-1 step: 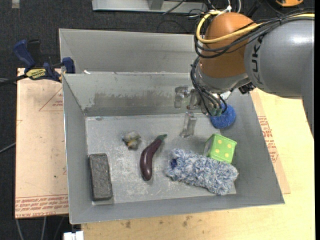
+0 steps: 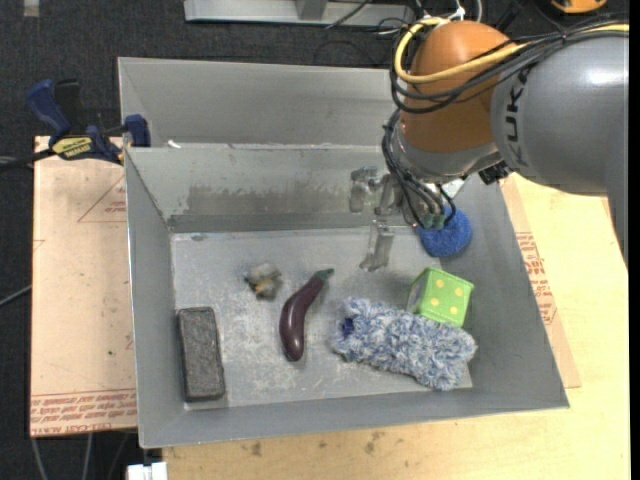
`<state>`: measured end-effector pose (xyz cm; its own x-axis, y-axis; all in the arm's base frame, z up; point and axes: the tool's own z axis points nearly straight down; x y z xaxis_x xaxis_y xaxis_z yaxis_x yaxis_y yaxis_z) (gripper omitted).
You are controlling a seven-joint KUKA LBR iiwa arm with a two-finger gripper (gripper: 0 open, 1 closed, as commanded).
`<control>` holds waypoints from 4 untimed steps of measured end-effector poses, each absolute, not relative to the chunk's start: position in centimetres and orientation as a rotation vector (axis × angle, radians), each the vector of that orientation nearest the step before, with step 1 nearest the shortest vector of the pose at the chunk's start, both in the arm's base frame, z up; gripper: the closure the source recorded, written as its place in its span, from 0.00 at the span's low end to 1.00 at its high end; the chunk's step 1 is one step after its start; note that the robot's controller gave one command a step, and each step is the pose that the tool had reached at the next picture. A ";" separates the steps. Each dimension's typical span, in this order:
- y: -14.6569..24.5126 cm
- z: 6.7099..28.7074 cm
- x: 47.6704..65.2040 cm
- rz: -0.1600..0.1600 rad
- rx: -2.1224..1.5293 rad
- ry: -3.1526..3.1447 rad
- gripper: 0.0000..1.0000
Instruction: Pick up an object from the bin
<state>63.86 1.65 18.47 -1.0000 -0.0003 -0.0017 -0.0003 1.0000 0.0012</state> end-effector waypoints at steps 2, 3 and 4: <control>-2.7 8.7 61.0 0.001 -0.111 3.135 0.00; -8.1 7.1 58.2 0.005 -0.283 3.128 0.00; -9.8 8.6 55.6 -0.002 -0.154 3.136 0.00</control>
Offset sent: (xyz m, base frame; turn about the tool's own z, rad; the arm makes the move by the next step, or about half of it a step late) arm -0.0292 -0.0524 -0.1099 -0.0739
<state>55.61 -9.81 8.55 -0.9952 -0.0980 -0.0016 -0.0980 0.9952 -0.0013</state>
